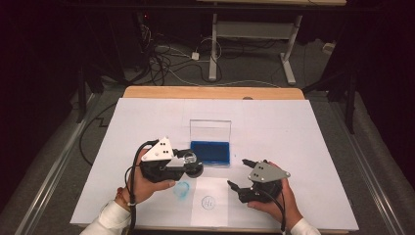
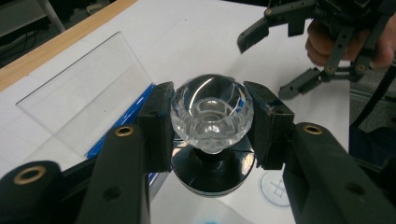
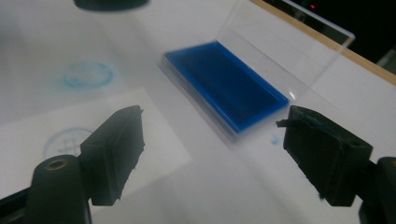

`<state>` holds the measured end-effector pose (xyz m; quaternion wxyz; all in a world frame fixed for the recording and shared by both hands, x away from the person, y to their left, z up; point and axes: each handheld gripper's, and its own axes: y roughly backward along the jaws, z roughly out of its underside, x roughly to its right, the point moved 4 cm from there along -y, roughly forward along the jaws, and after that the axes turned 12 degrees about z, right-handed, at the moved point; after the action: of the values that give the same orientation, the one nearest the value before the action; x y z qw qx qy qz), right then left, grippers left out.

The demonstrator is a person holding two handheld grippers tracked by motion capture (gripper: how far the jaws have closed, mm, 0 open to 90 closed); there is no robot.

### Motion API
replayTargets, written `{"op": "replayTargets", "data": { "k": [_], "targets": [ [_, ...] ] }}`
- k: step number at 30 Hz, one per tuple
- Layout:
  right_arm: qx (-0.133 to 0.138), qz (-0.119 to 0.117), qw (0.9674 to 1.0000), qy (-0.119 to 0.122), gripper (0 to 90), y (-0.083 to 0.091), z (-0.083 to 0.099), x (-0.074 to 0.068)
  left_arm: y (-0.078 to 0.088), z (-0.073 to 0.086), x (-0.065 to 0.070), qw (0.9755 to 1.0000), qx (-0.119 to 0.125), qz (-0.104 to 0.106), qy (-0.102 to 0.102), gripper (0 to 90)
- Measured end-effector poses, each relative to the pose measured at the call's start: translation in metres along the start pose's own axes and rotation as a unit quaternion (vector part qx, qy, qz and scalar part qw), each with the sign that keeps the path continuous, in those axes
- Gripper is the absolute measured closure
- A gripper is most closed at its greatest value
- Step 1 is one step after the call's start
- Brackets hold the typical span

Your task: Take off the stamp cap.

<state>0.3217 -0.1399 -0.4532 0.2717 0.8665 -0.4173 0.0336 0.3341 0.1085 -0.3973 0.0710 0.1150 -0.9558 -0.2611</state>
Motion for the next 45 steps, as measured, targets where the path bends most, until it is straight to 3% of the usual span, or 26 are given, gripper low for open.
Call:
{"op": "replayTargets", "data": {
  "k": [2, 11, 20, 29, 45],
  "targets": [
    [0.016, -0.017, 0.9997, 0.002, 20.5, -0.004, -0.012, -0.008, -0.004, -0.003, 0.001, 1.0, 0.005, 0.009, 0.0, 54.8],
    [0.015, -0.038, 0.9989, 0.021, 23.9, -0.023, -0.027, -0.029, -0.013, -0.01, 0.006, 0.9997, 0.01, 0.021, -0.002, 54.8],
    [0.005, -0.064, 0.998, 0.004, 25.8, -0.047, -0.032, -0.045, -0.012, -0.01, 0.007, 0.9994, 0.022, 0.027, 0.004, 54.8],
    [0.014, -0.056, 0.9983, -0.007, 28.4, -0.053, -0.034, -0.048, -0.011, -0.007, 0.007, 0.9992, 0.025, 0.031, 0.007, 54.8],
    [0.027, -0.047, 0.9985, 0.008, 25.1, -0.049, -0.033, -0.051, -0.013, -0.006, 0.01, 0.9983, 0.025, 0.053, 0.002, 54.8]
  ]
}}
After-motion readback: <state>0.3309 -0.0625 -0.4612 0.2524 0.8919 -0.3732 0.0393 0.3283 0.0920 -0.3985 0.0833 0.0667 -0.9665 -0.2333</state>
